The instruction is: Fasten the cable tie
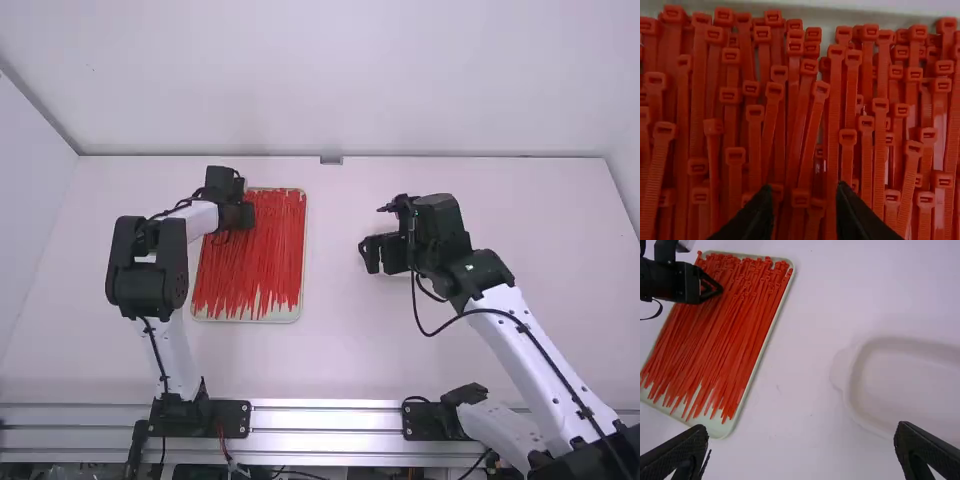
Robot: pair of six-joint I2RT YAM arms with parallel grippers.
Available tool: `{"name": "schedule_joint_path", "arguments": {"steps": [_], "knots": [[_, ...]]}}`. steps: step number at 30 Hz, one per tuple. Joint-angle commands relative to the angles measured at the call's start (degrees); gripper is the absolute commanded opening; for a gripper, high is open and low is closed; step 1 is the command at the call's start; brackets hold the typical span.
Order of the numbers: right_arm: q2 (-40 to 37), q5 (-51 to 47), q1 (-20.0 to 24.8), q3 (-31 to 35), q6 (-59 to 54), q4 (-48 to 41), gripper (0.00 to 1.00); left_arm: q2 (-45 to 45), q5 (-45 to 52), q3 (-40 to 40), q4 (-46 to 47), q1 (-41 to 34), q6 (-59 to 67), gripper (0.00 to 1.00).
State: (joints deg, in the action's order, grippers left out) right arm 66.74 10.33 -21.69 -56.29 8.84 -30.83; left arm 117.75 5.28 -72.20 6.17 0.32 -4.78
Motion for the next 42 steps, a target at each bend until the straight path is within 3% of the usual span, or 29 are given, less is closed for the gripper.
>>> {"name": "schedule_joint_path", "arguments": {"steps": [1, 19, 42], "knots": [[0.44, 0.15, -0.11, -2.14, 0.33, 0.02, 0.99, 0.37, -0.44, -0.26, -0.11, 0.04, -0.15, 0.32], [0.44, 0.17, -0.11, -2.14, 0.35, 0.31, 0.99, 0.37, -0.42, -0.20, 0.22, 0.07, 0.09, 0.20], [0.44, 0.33, -0.11, -2.14, 0.33, -0.11, 1.00, 0.39, -0.42, -0.15, 1.42, 0.07, 0.13, 0.16]]}}
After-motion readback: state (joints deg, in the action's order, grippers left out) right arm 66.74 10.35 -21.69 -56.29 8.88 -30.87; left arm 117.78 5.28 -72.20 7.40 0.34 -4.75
